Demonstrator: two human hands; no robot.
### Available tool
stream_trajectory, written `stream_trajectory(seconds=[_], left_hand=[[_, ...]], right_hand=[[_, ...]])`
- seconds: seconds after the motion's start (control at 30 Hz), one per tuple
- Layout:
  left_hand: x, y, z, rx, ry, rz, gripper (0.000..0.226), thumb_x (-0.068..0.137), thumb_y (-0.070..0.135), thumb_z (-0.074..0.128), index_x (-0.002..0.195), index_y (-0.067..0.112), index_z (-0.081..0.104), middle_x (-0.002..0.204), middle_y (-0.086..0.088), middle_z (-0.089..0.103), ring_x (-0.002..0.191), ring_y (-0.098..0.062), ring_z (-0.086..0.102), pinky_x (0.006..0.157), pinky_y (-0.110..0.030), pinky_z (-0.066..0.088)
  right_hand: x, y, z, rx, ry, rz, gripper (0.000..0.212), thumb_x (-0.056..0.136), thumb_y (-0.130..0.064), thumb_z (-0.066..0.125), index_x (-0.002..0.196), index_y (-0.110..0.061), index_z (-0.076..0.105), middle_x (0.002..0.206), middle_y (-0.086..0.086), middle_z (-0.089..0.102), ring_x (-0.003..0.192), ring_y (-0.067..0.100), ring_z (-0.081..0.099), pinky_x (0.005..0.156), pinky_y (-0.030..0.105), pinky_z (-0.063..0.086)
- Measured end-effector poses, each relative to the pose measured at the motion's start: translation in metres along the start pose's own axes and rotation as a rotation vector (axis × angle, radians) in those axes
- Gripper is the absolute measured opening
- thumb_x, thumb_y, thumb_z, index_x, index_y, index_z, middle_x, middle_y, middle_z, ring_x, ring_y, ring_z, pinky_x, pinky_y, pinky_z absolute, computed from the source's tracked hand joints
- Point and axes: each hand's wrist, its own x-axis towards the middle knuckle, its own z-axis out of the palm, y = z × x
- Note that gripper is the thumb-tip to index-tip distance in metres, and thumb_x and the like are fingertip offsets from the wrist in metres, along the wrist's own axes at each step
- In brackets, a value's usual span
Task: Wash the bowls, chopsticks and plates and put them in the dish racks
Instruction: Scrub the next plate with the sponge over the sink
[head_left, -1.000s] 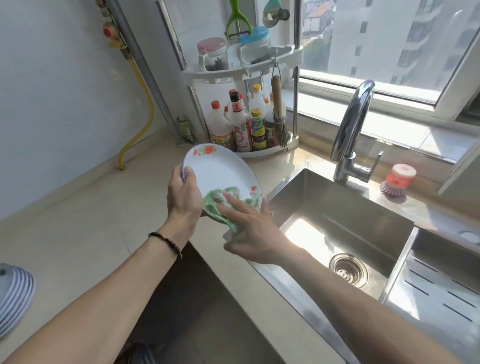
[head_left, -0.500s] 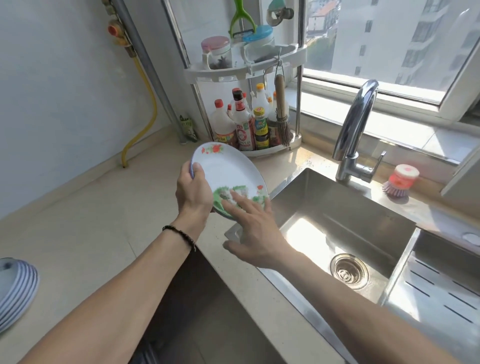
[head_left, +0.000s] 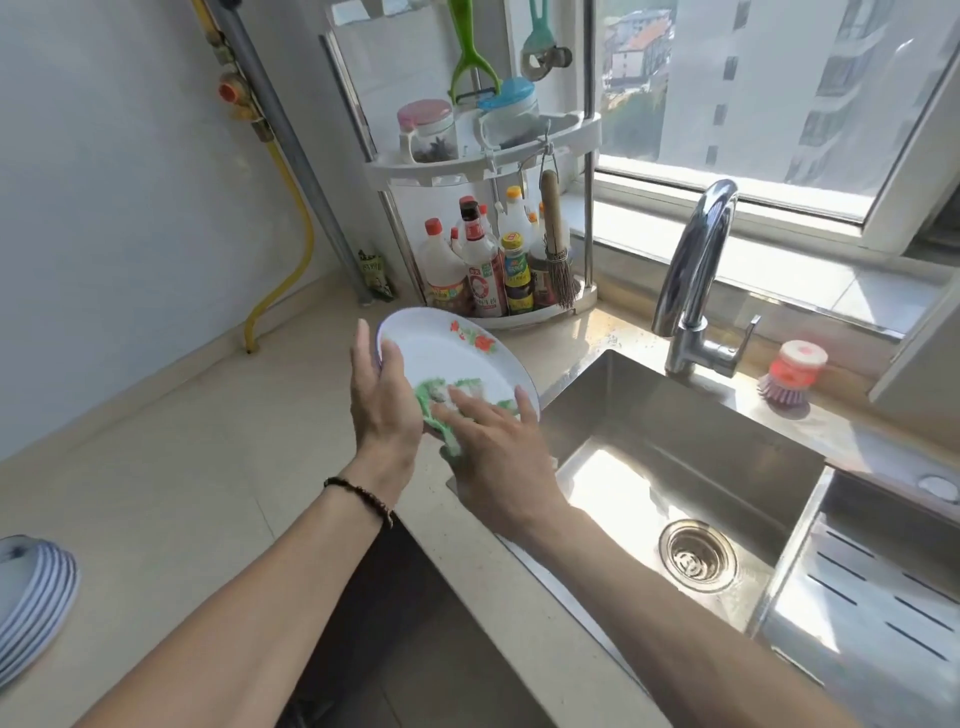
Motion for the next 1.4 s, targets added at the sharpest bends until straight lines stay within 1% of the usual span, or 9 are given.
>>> stream_trajectory(seconds=[0.1, 0.2, 0.43, 0.67, 0.87, 1.03, 1.2, 1.3, 1.4], left_hand=[[0.009, 0.002, -0.009, 0.098, -0.071, 0.068, 0.042, 0.107, 0.034, 0.036, 0.149, 0.034, 0.041, 0.147, 0.003, 0.049, 0.132, -0.019, 0.05, 0.109, -0.045, 0.046], [0.009, 0.003, -0.008, 0.15, -0.024, 0.11, 0.041, 0.107, 0.033, 0.036, 0.147, 0.033, 0.044, 0.137, 0.008, 0.053, 0.128, -0.017, 0.052, 0.11, -0.044, 0.046], [0.006, 0.006, -0.011, 0.215, -0.131, 0.078, 0.047, 0.099, 0.046, 0.037, 0.144, 0.038, 0.047, 0.139, 0.003, 0.056, 0.126, -0.021, 0.055, 0.106, -0.048, 0.048], [0.007, 0.013, -0.009, 0.244, -0.231, 0.046, 0.051, 0.093, 0.051, 0.039, 0.14, 0.036, 0.052, 0.132, 0.004, 0.061, 0.12, -0.019, 0.06, 0.102, -0.047, 0.052], [0.004, 0.014, -0.005, 0.293, -0.297, 0.022, 0.054, 0.085, 0.06, 0.041, 0.134, 0.041, 0.056, 0.132, 0.006, 0.064, 0.121, -0.019, 0.061, 0.103, -0.048, 0.051], [0.009, 0.008, -0.001, 0.268, -0.334, -0.009, 0.033, 0.107, 0.036, 0.038, 0.134, 0.034, 0.057, 0.127, 0.003, 0.066, 0.115, -0.017, 0.064, 0.101, -0.045, 0.053], [0.005, 0.006, -0.006, 0.25, -0.409, -0.033, 0.033, 0.109, 0.033, 0.036, 0.138, 0.033, 0.052, 0.125, 0.0, 0.067, 0.106, -0.019, 0.07, 0.084, -0.04, 0.059], [0.011, 0.005, -0.007, 0.177, -0.224, -0.061, 0.035, 0.109, 0.035, 0.036, 0.139, 0.035, 0.052, 0.128, -0.001, 0.063, 0.109, -0.025, 0.066, 0.074, -0.035, 0.054], [0.017, 0.004, -0.005, 0.159, -0.073, -0.057, 0.036, 0.108, 0.036, 0.039, 0.142, 0.033, 0.052, 0.128, 0.0, 0.061, 0.106, -0.022, 0.064, 0.078, -0.038, 0.058]], right_hand=[[-0.005, 0.027, -0.011, 0.171, -0.327, 0.047, 0.078, 0.089, -0.079, 0.03, 0.156, -0.04, 0.025, 0.167, -0.007, 0.012, 0.154, 0.015, 0.015, 0.117, 0.063, -0.016], [-0.003, 0.032, -0.014, 0.252, -0.401, 0.128, 0.114, 0.064, -0.096, -0.011, 0.157, -0.037, 0.021, 0.168, -0.005, 0.003, 0.154, 0.014, 0.006, 0.115, 0.058, -0.023], [0.006, 0.032, -0.007, 0.315, -0.45, 0.138, 0.112, 0.065, -0.091, -0.023, 0.158, -0.04, 0.013, 0.168, 0.0, -0.003, 0.155, 0.015, -0.002, 0.116, 0.059, -0.022], [0.017, 0.029, -0.013, 0.258, -0.471, 0.164, 0.076, 0.084, -0.072, -0.008, 0.155, -0.045, -0.003, 0.165, -0.005, -0.018, 0.154, 0.021, -0.012, 0.111, 0.057, -0.028], [0.019, 0.035, -0.007, 0.305, -0.44, 0.159, 0.083, 0.08, -0.077, -0.016, 0.155, -0.046, 0.0, 0.167, -0.005, -0.015, 0.154, 0.016, -0.013, 0.11, 0.056, -0.03], [0.018, 0.025, -0.008, 0.319, -0.418, 0.02, 0.082, 0.08, -0.077, -0.015, 0.155, -0.048, -0.003, 0.166, -0.008, -0.015, 0.151, 0.011, -0.015, 0.11, 0.053, -0.031], [0.033, 0.066, -0.018, 0.015, -0.434, 0.041, 0.069, 0.086, -0.069, -0.014, 0.147, -0.036, -0.011, 0.158, -0.007, -0.02, 0.153, 0.015, -0.011, 0.114, 0.052, -0.029], [0.016, 0.08, -0.02, -0.059, -0.477, 0.056, 0.071, 0.096, -0.064, -0.006, 0.157, -0.031, 0.004, 0.167, 0.0, -0.005, 0.154, 0.018, -0.007, 0.115, 0.054, -0.026], [-0.007, 0.064, -0.024, 0.139, -0.473, 0.021, 0.099, 0.085, -0.077, -0.013, 0.142, -0.027, 0.051, 0.158, 0.009, 0.037, 0.151, 0.02, 0.022, 0.118, 0.057, -0.017]])
